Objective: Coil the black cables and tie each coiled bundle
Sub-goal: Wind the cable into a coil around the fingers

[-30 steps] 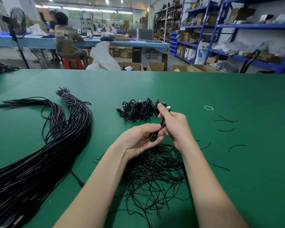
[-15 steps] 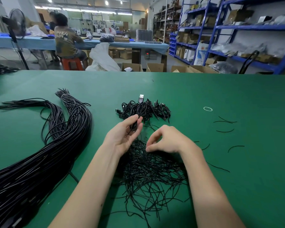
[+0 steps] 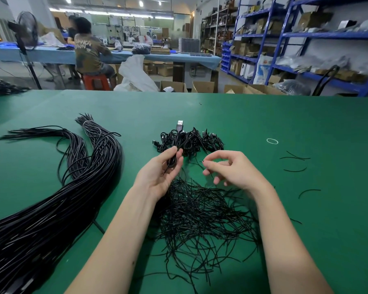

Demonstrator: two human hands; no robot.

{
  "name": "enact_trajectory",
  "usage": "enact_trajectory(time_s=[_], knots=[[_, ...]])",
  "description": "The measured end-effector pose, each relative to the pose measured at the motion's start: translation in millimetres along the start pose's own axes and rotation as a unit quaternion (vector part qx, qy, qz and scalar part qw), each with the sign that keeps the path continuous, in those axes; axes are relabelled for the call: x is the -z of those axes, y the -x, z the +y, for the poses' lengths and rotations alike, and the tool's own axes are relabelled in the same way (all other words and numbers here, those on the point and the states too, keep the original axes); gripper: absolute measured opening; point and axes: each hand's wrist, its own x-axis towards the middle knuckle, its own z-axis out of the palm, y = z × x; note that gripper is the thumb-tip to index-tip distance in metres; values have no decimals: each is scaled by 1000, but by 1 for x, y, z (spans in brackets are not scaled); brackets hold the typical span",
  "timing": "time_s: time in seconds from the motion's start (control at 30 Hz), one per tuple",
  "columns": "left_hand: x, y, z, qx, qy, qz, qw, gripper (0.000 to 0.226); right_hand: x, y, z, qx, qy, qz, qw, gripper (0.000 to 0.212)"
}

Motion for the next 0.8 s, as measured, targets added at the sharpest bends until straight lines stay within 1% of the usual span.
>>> enact_trajectory(time_s=[0.13,0.2,0.33,0.5,0.6,0.7,0.8], knots=[[0,0,0,0,4,1,1000,13,-1,0,0,14,-73,-15,997,12],[-1,0,-1,-1,2,1,1000,13,-1,1,-1,23,-71,-17,997,11],[-2,1,-4,-5,-11,3,1000,10,-4,4,-5,24,-58,-47,997,13],[-4,3,-7,-10,-30,1,1000,7,-8,1,-6,54,-36,-27,998,25],[-5,3,-7,-13,-38,-1,999,9,-9,2,-9,53,-40,-71,995,32],[-4,2,-8,-22,-41,1,999,7,-10,3,-12,59,-71,-77,993,24],[-4,0,-9,-41,-63,-7,997,5,-12,3,-16,74,-96,-37,992,19]])
